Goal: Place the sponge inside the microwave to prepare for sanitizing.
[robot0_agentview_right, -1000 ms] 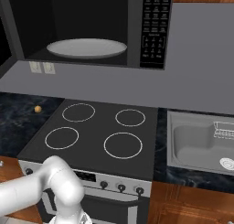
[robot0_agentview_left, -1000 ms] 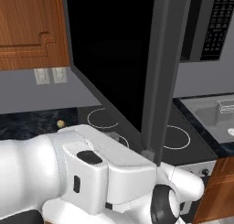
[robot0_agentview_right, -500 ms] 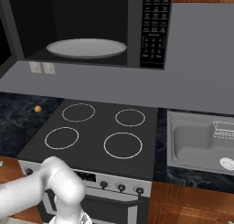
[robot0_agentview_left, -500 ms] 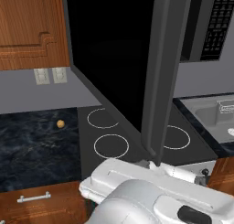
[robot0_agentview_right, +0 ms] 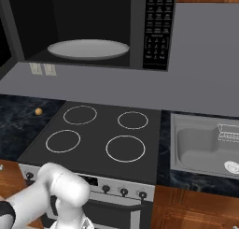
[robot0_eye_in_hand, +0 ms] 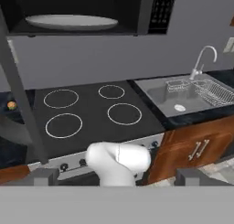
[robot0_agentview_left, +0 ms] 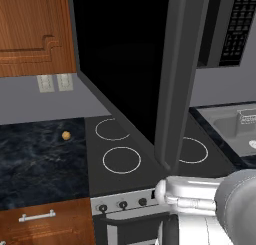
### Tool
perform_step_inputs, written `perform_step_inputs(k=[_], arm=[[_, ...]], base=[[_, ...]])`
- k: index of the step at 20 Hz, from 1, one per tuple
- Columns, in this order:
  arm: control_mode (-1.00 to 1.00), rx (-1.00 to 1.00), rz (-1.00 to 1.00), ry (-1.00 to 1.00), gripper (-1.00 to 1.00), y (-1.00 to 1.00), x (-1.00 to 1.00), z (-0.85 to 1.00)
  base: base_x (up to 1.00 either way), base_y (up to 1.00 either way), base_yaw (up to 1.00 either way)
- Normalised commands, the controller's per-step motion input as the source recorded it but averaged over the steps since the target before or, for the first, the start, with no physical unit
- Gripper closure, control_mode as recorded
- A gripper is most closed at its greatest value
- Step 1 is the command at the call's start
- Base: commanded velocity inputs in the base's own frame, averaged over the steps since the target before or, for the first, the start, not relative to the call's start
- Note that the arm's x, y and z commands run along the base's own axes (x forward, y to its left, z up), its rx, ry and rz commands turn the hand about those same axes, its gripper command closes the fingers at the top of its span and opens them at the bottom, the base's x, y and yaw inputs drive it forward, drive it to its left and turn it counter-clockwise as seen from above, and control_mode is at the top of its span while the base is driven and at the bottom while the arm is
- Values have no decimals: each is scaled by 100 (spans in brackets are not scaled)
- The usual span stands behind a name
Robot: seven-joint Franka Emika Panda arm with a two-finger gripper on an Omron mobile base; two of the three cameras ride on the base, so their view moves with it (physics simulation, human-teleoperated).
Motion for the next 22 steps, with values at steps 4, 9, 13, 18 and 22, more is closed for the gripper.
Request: perform_step_inputs(k=[4,9,13,18,22], arm=[[-100,51,34,41,-100,-65,0,0],[-100,64,26,44,-100,-59,11,1],[-100,75,20,42,-100,-49,34,0],[-100,85,14,33,-100,-25,59,-5],[-100,82,11,23,-100,-1,73,-4]], base=[[0,0,0],[0,0,0],[0,0,0],[0,0,0],[0,0,0]])
